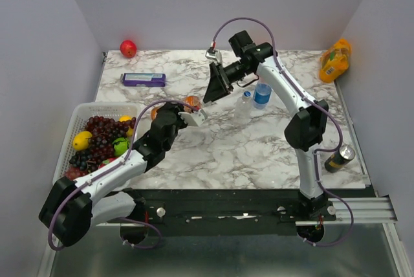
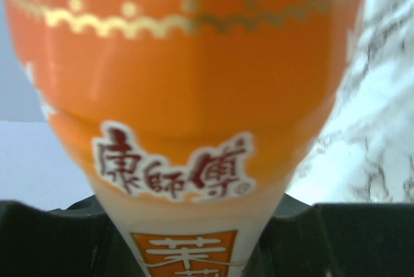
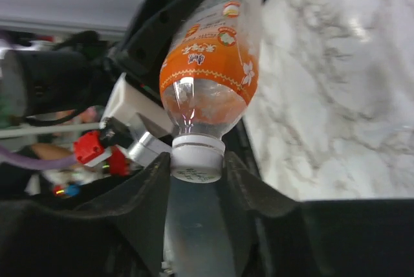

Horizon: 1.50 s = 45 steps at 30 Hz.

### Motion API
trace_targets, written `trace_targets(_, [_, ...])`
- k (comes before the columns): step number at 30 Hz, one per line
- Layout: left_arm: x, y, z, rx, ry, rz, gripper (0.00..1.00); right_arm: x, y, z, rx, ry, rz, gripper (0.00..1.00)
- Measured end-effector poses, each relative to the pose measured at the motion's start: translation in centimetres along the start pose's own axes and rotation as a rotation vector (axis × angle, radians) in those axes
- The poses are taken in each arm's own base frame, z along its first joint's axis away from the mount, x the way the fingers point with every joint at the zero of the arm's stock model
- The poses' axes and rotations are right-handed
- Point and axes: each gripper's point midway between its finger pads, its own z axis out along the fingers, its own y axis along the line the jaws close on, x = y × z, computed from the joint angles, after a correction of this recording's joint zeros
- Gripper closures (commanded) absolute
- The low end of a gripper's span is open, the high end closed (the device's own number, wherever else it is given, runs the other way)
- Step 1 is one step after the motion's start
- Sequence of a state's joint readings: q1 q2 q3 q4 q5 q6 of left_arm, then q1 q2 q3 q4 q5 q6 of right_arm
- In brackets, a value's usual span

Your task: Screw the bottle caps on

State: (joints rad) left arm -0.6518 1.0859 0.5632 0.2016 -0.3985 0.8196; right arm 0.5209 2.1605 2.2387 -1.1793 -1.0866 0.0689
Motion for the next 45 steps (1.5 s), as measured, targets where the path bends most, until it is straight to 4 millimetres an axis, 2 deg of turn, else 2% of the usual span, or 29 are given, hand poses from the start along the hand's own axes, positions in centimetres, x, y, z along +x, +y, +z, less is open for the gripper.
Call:
trace_targets(3, [-1.3,1.1,-0.3,-0.037,-0.044,-0.031,1.0,-1.1,1.8,-0.7,-0.061,-0.02,-0.03,0.35])
trace_targets(6, [-2.1,1.1,-1.0,0.0,-0.069,-0.083,1.0,-2.5,3.8,-2.4,-0.037,-0.075,-0.259,0.35])
trace_targets(8, [-2.9,0.4,-1.3,0.068,-0.091,-0.115,1.0,-2.4,5.0,-4.0,0.005,-0.101,-0.459,0.34])
trace_targets(10, [-3.8,-0.7,-1.7,0.156,-0.115,-0.144,1.0,-0.7,5.8,-5.5,0.055,-0.105,-0.646,0.33])
trace_targets(13, [-4.8,-3.2,-2.7,0.319,-0.153,-0.169,1.0,3.5,6.8,-7.5,0.135,-0.08,-0.927,0.32])
trace_targets(16, [-5.4,-5.1,-3.7,0.442,-0.179,-0.179,1.0,7.2,8.0,-8.0,0.184,-0.052,-1.192,0.31])
trace_targets(18, [-6.0,-6.0,-4.4,0.513,-0.203,-0.186,1.0,8.6,8.5,-7.7,0.197,-0.035,-1.335,0.32])
trace_targets(21, [-7.1,-6.5,-5.1,0.577,-0.241,-0.197,1.0,8.7,8.7,-6.9,0.209,-0.01,-1.488,0.32])
trace_targets(25, [-8.1,-6.8,-5.6,0.624,-0.278,-0.205,1.0,7.5,7.8,-5.8,0.228,0.016,-1.577,0.33])
trace_targets(29, [-8.3,-7.3,-6.0,0.656,-0.288,-0.207,1.0,6.8,7.6,-5.2,0.238,0.022,-1.626,0.38])
trace_targets(40, [-8.4,-7.6,-6.2,0.674,-0.296,-0.216,1.0,7.2,7.5,-4.2,0.202,0.06,-1.687,0.55])
trace_targets(45, [-8.4,-7.6,-6.2,0.675,-0.295,-0.217,1.0,7.1,7.3,-3.9,0.187,0.068,-1.681,0.83])
